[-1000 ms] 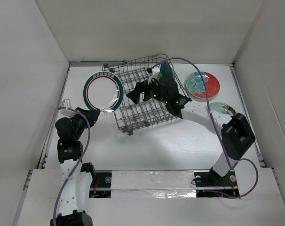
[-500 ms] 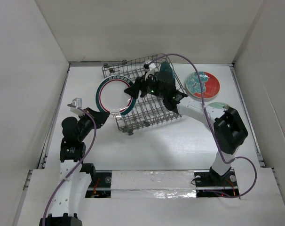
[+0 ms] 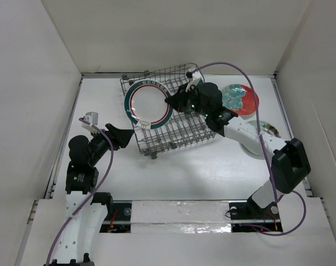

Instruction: Load the plates into the dish rack

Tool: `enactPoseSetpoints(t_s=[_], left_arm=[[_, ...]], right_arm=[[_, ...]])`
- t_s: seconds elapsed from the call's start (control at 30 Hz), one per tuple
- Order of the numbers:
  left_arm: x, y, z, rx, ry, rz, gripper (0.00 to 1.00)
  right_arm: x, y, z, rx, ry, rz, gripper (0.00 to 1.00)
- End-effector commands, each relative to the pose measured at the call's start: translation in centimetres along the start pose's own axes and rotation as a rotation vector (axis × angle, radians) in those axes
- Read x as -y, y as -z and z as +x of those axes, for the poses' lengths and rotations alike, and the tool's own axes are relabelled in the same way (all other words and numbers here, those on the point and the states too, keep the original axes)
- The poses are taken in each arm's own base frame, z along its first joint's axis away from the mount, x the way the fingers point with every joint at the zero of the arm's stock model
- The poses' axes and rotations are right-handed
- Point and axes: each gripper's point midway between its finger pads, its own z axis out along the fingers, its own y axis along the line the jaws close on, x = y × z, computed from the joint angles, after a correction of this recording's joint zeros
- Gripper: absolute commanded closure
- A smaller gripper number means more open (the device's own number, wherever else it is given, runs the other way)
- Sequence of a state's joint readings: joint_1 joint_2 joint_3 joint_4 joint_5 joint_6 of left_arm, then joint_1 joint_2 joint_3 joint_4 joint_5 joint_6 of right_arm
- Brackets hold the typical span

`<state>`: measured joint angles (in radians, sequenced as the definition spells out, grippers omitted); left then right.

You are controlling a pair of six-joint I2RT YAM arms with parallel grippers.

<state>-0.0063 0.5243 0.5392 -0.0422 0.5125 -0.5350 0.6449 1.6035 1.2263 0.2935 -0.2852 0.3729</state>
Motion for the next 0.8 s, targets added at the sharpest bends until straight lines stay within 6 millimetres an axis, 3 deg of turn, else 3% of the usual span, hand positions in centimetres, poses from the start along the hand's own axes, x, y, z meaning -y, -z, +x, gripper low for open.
enactPoseSetpoints(t_s=[0.0, 0.13, 0.23, 0.27, 0.3, 0.4, 0.47, 0.5, 0.53, 0.77], left_arm=[[2.7, 1.7, -1.1, 0.019, -0.138, 0.069, 0.37], [3.6, 2.3, -1.2, 0.024, -0.175, 0.093, 0.36], [3.9, 2.4, -1.2, 0.024, -0.200, 0.105, 0.37], [3.9, 2.5, -1.2, 0.025, -0.202, 0.106, 0.37], [4.0, 2.5, -1.3, 0.028, -0.206, 0.108, 0.37], [4.3, 2.8, -1.5, 0.031, -0.210, 0.109, 0.39], [4.6, 3.1, -1.3, 0.027, -0.213, 0.121, 0.41], [4.9, 3.2, -1.2, 0.023, -0.214, 0.129, 0.42], [4.9, 3.2, -1.2, 0.018, -0.212, 0.126, 0.42], [4.7, 3.1, -1.0, 0.010, -0.204, 0.122, 0.44]], right_arm=[[2.9, 3.3, -10.1, 0.228, 0.113, 0.336, 1.00], [6.0, 4.5, -11.4, 0.222, 0.202, 0.615, 1.00], [8.7, 4.3, -10.6, 0.157, 0.273, 0.820, 1.00], [10.2, 3.8, -9.2, 0.106, 0.299, 0.878, 1.00], [10.7, 4.2, -10.4, 0.124, 0.317, 0.945, 1.00], [12.1, 3.1, -9.1, 0.073, 0.362, 1.018, 1.00], [12.5, 2.9, -9.6, 0.071, 0.384, 1.059, 1.00], [12.9, 2.0, -8.5, 0.047, 0.395, 1.066, 1.00], [13.1, 2.0, -9.0, 0.039, 0.427, 1.091, 1.00], [15.6, 0.6, -6.6, -0.031, 0.470, 1.155, 1.00]])
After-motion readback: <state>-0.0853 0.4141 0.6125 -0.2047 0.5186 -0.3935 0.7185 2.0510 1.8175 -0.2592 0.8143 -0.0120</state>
